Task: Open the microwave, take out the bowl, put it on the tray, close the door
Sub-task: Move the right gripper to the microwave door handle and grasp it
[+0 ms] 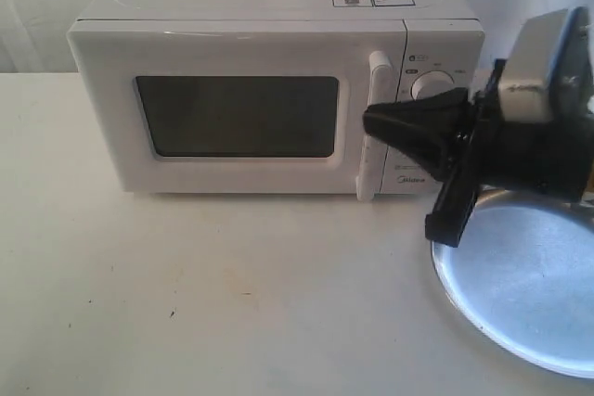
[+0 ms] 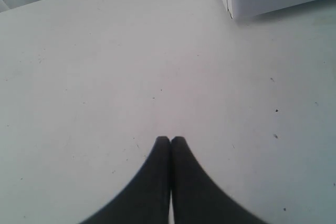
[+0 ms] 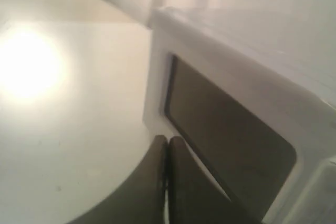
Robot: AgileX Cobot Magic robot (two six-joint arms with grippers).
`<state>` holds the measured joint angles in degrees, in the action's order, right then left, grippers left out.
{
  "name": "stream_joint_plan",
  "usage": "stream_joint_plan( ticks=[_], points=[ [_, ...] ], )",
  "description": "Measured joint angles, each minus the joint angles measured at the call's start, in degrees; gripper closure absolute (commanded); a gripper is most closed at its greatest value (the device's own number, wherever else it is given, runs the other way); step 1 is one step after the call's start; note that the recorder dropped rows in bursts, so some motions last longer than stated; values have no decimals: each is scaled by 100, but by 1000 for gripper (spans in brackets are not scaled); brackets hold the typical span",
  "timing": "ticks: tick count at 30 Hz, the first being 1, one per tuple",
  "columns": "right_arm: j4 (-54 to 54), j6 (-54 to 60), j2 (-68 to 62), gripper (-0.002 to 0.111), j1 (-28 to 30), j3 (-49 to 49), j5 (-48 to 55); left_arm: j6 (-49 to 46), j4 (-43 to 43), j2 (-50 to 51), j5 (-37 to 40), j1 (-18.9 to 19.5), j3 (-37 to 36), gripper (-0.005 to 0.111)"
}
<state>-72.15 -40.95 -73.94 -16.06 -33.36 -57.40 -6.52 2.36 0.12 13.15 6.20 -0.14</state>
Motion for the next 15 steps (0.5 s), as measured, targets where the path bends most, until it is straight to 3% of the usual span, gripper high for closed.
stream_joint_plan(
  ticks=[7,15],
  points=[
    [-1713,-639,-1153,108,383,-654,-109,0,0,0,0,0,0,107],
    [-2254,-85,-2204,108,1314,-1039,-1039,0,0,0,0,0,0,107]
  ],
)
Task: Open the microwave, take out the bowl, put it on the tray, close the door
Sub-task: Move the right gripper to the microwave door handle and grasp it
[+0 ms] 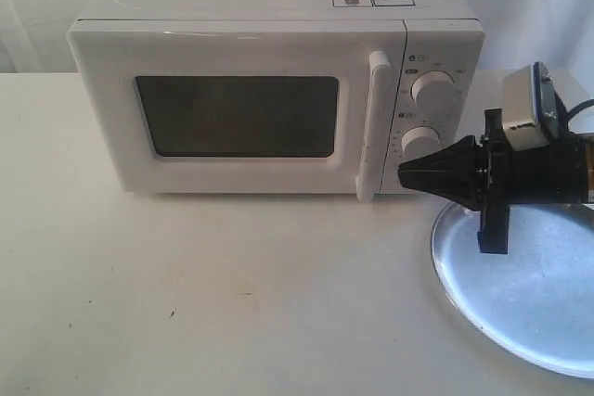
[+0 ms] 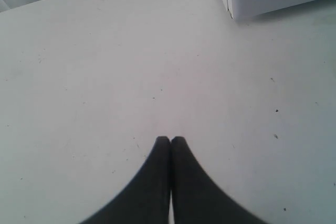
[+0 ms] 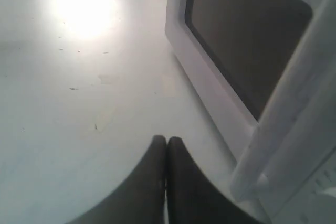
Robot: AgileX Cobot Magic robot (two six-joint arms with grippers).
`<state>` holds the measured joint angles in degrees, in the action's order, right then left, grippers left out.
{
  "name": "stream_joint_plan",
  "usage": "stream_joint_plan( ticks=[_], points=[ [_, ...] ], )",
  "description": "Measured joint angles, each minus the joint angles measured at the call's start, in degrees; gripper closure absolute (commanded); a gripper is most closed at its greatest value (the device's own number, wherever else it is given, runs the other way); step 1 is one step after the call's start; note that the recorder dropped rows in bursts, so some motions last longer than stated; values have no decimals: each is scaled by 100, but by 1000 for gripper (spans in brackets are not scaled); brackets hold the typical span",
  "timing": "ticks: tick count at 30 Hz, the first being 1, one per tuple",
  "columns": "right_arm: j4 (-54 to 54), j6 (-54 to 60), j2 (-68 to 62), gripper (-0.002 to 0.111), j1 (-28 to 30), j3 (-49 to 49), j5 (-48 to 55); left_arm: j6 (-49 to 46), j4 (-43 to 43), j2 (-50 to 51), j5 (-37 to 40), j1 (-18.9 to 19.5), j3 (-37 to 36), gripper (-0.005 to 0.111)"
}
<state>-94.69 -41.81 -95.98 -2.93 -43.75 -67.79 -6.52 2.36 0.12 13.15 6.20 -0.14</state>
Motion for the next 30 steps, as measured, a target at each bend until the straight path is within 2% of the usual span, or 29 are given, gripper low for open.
stream_joint_plan(
  ticks=[6,8,12,19,24,30],
  points=[
    [2,367,-842,108,354,-265,-96,0,0,0,0,0,0,107],
    [460,606,-1095,108,366,-300,-96,0,0,0,0,0,0,107],
    [1730,655,-1330,108,195,-335,-109,0,0,0,0,0,0,107],
    [2194,991,-1338,106,-99,-361,240,0,0,0,0,0,0,107],
    [2336,1004,-1338,89,-310,-361,115,0,0,0,0,0,0,107],
    [2387,1013,-1338,61,-566,-361,-1,0,0,0,0,0,0,107]
  ],
)
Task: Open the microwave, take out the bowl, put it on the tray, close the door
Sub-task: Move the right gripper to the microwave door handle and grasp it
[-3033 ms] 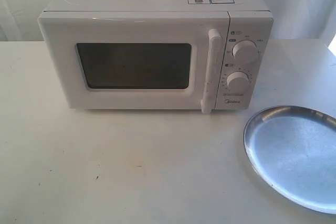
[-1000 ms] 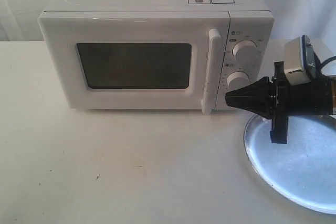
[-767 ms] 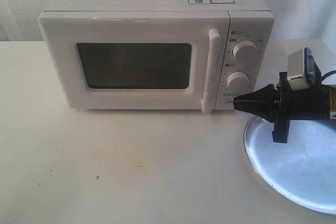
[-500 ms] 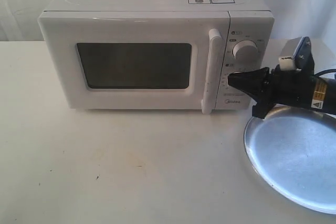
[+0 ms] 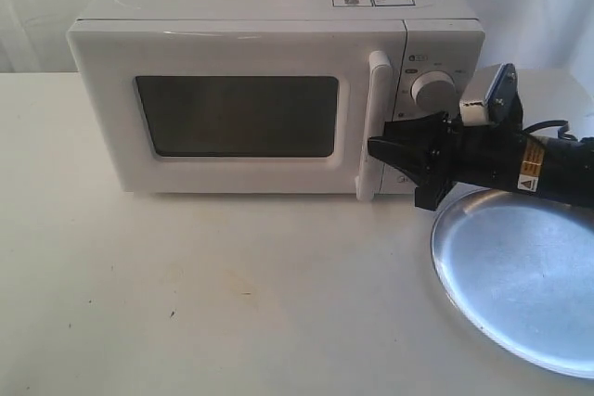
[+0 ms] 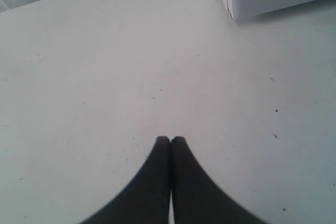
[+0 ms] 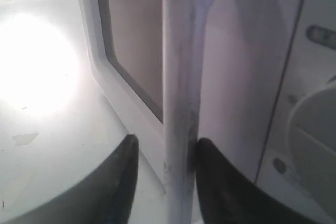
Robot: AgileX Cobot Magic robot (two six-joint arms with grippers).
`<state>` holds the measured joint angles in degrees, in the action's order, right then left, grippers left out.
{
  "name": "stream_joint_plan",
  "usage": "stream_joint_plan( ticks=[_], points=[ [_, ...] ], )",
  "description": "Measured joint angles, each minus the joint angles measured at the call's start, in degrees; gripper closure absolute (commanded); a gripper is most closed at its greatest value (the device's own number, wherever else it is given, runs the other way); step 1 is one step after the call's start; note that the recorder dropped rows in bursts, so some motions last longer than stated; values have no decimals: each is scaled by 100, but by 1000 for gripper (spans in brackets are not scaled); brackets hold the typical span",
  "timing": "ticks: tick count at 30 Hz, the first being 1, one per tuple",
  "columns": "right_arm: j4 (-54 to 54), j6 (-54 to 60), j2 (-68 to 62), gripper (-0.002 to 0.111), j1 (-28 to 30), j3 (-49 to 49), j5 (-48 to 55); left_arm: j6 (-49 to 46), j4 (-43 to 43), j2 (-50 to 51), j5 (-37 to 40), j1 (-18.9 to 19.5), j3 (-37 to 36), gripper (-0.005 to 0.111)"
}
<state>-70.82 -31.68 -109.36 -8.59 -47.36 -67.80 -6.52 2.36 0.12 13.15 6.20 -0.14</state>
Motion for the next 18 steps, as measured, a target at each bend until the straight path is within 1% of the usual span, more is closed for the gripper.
stream_joint_plan(
  ticks=[2,3,10,14,15,18],
  points=[
    [45,16,0,55,-84,0,0,0,0,0,0,0,0,107],
    [66,26,0,54,-117,0,0,0,0,0,0,0,0,107],
    [380,146,0,54,-308,0,124,0,0,0,0,0,0,107],
    [600,493,0,55,-541,33,317,0,0,0,0,0,0,107],
    [725,674,0,59,-642,46,409,0,0,0,0,0,0,107],
    [968,918,0,93,-790,67,576,0,0,0,0,0,0,107]
  ],
)
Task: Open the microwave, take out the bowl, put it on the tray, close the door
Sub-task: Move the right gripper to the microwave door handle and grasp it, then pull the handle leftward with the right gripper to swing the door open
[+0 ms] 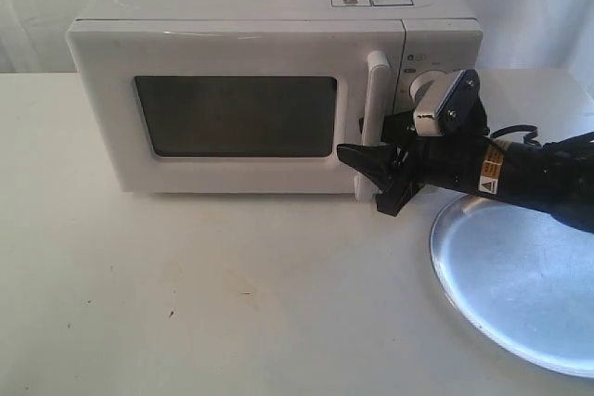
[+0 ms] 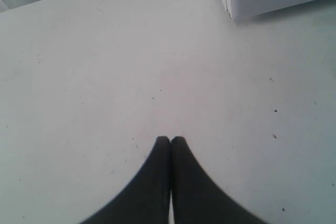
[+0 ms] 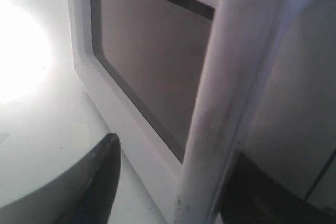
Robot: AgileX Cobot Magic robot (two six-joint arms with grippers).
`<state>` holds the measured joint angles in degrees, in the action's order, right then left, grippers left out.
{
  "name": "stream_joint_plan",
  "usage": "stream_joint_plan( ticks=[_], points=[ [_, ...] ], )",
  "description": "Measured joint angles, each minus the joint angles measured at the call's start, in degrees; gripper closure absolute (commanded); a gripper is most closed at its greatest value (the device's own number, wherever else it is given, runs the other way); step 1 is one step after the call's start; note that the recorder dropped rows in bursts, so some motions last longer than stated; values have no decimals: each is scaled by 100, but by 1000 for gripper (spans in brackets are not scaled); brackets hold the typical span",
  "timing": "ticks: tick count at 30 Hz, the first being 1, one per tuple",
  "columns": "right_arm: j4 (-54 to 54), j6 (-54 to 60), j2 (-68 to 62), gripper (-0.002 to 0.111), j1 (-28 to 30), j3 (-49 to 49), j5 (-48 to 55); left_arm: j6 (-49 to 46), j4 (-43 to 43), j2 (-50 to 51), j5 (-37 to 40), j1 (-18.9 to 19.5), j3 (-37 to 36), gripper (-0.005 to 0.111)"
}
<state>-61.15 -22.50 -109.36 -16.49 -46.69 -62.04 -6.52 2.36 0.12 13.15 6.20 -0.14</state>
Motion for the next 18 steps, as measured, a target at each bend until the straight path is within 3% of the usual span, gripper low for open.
stream_joint_plan(
  ticks=[1,2,18],
  points=[
    [54,47,0,107,-37,0,29,0,0,0,0,0,0,107],
    [91,96,0,108,-60,12,62,0,0,0,0,0,0,107],
    [-208,-32,-5,108,-25,-9,17,0,0,0,0,0,0,107]
  ],
)
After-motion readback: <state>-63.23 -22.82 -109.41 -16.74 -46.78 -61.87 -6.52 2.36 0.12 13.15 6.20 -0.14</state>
